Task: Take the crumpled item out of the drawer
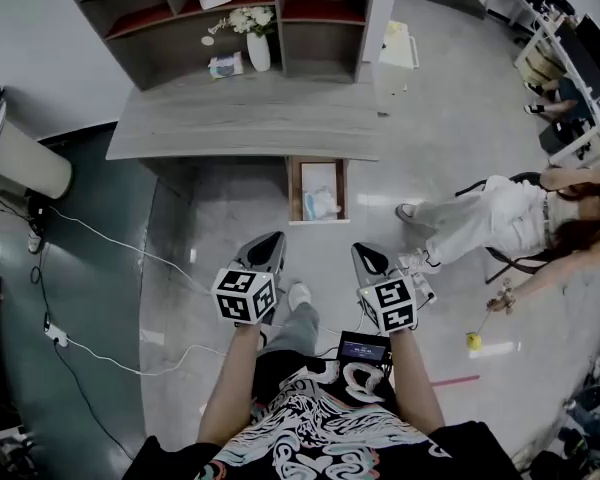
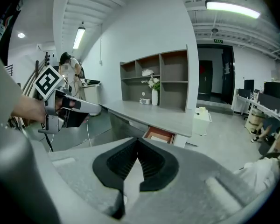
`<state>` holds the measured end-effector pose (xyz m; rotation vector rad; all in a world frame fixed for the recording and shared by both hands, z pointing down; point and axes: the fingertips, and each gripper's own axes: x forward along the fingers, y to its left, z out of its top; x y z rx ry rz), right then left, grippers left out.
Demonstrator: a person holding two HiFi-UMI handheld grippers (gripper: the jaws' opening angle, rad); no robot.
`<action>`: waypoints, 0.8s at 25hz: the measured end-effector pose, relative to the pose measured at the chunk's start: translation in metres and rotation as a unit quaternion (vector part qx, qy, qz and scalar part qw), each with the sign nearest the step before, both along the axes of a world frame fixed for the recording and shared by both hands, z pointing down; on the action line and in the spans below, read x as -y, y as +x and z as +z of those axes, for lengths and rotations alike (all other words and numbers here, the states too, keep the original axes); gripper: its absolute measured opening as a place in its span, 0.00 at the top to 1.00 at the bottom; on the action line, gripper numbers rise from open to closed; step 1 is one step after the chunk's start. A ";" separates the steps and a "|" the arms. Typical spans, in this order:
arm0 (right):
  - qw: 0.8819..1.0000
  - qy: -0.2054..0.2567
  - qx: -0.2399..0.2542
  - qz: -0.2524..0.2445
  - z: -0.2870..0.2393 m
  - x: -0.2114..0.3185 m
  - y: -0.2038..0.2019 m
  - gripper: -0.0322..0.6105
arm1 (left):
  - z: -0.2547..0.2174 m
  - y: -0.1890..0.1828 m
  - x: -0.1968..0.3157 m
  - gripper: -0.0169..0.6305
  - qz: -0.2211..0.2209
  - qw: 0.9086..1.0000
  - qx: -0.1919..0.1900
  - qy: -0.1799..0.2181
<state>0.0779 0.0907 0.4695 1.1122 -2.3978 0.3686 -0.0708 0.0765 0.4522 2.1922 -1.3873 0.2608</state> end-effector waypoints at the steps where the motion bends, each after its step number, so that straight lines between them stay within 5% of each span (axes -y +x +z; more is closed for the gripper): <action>1: 1.000 -0.005 -0.003 0.001 0.004 0.013 -0.004 0.94 | 0.004 -0.003 0.014 0.97 0.005 1.000 0.001 -0.005; 11: 0.998 -0.039 -0.033 0.032 0.024 0.107 -0.017 0.94 | 0.039 -0.021 0.120 0.97 0.048 0.998 -0.001 -0.043; 20: 0.997 -0.024 -0.047 0.055 0.018 0.130 -0.008 0.94 | 0.039 -0.024 0.138 0.98 0.054 0.998 -0.011 -0.042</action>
